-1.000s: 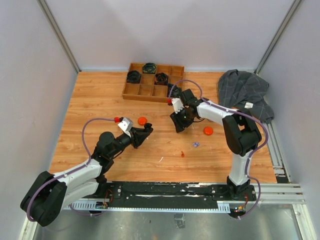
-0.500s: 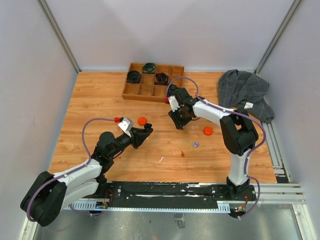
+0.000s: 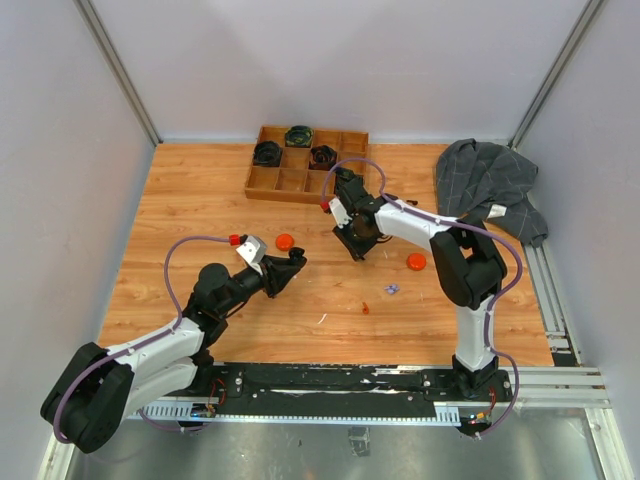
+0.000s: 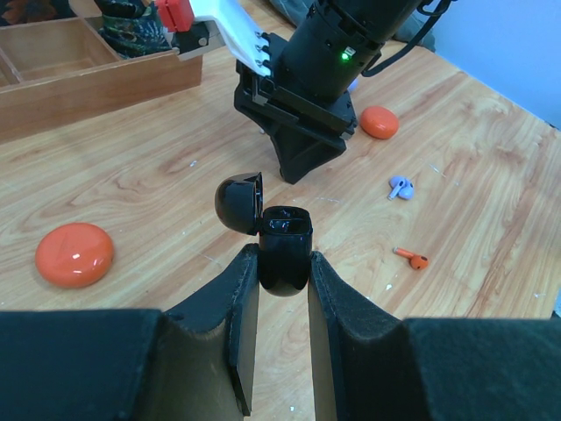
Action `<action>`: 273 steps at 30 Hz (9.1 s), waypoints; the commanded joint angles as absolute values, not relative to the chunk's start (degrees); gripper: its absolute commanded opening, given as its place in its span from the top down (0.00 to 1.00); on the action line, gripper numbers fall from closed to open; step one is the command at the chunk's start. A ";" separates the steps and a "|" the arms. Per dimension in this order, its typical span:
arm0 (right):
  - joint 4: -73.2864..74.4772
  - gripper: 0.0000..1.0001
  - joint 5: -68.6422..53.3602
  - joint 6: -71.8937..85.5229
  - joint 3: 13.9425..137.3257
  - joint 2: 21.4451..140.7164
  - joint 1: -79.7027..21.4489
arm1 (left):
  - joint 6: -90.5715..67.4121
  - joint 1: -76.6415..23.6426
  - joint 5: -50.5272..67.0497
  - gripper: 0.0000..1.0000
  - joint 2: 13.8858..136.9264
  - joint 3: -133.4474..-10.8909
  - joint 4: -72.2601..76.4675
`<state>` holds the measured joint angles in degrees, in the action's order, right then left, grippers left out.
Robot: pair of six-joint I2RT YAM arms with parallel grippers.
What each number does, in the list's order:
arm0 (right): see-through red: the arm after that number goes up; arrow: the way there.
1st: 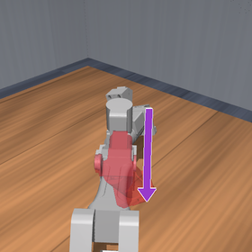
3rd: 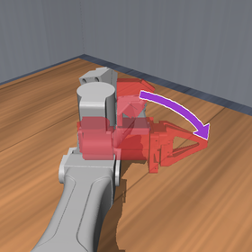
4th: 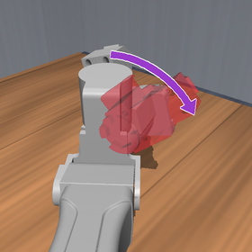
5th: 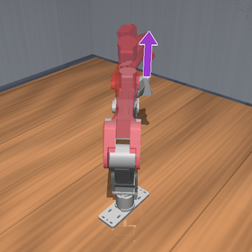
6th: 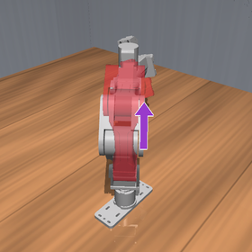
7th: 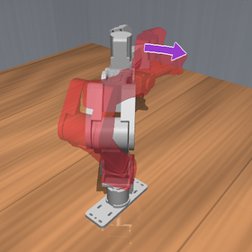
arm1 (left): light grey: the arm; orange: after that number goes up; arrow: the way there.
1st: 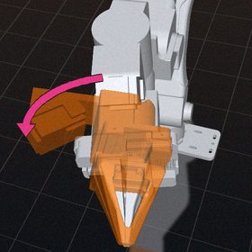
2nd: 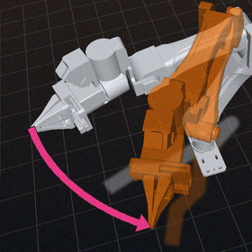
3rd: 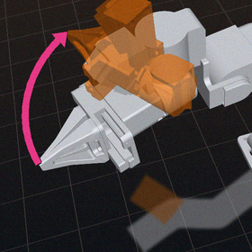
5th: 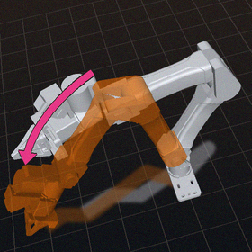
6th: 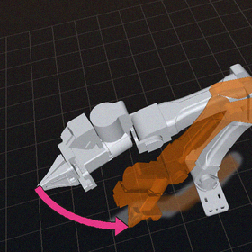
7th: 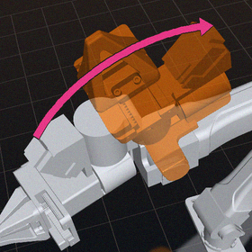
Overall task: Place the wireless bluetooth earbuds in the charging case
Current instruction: Pick up the earbud from the center of the board, then place the earbud in the charging case, then move the earbud to the center of the board.
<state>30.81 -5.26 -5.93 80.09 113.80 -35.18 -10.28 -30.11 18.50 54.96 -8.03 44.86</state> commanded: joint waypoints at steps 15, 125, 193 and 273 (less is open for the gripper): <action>28.84 0.85 -4.62 -4.91 75.55 106.91 -37.34 | -8.59 -29.88 22.74 1.00 53.20 -3.79 60.05; -57.88 0.73 -23.98 12.82 27.99 69.62 -57.22 | -11.17 -29.97 34.36 1.00 47.27 4.75 85.27; -45.96 0.25 -11.64 7.14 27.96 59.39 -54.70 | -12.22 -29.97 38.55 1.00 50.54 2.90 85.16; 30.38 0.78 -12.49 -10.28 102.71 130.65 -3.43 | -7.92 -29.97 28.10 1.00 56.29 -0.09 72.77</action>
